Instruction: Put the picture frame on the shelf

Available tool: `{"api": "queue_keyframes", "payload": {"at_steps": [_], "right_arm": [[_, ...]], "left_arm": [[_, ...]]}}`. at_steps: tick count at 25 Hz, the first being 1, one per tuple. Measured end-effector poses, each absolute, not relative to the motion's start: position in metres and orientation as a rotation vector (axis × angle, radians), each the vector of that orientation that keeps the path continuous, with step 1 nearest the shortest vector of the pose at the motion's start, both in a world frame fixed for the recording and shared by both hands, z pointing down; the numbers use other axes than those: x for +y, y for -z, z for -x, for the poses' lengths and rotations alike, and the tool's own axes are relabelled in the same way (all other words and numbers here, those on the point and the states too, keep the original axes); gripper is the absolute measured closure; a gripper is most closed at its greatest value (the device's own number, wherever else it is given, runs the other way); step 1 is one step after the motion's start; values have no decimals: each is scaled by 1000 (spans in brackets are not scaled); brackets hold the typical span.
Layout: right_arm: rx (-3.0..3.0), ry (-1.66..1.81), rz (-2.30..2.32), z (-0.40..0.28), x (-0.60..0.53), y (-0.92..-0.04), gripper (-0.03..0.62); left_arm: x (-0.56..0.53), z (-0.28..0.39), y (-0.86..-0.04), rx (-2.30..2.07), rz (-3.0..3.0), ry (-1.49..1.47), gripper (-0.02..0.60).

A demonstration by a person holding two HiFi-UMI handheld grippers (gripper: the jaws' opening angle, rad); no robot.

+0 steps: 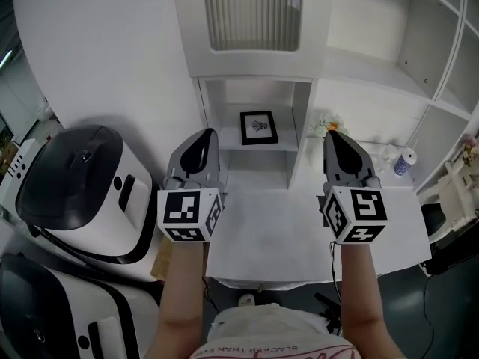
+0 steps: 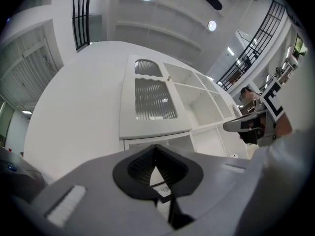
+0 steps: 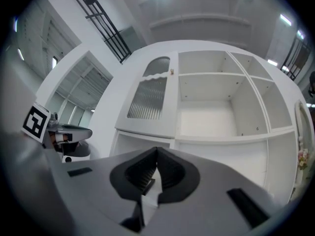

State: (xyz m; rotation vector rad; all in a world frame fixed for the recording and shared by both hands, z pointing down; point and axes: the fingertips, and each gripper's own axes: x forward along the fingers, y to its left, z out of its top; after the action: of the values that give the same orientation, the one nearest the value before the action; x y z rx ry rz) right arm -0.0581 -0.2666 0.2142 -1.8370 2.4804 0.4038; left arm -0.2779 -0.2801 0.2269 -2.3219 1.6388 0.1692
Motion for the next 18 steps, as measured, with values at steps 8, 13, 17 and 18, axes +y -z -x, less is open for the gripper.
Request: {"api": "queue_keyframes", "payload": {"at_steps": [8, 13, 17, 18], "right_arm": [[2472, -398, 1836, 52, -270, -211, 585], [2485, -409, 1825, 52, -269, -210, 585], [2494, -413, 1817, 52, -269, -210, 585], [2495, -413, 1815, 52, -269, -210, 585]], "left_arm": [[-282, 272, -223, 1633, 2321, -163, 574], [-284, 267, -221, 1623, 2321, -158, 574], [-284, 265, -221, 1618, 2323, -153, 574], [-284, 264, -221, 1615, 2323, -153, 574]]}}
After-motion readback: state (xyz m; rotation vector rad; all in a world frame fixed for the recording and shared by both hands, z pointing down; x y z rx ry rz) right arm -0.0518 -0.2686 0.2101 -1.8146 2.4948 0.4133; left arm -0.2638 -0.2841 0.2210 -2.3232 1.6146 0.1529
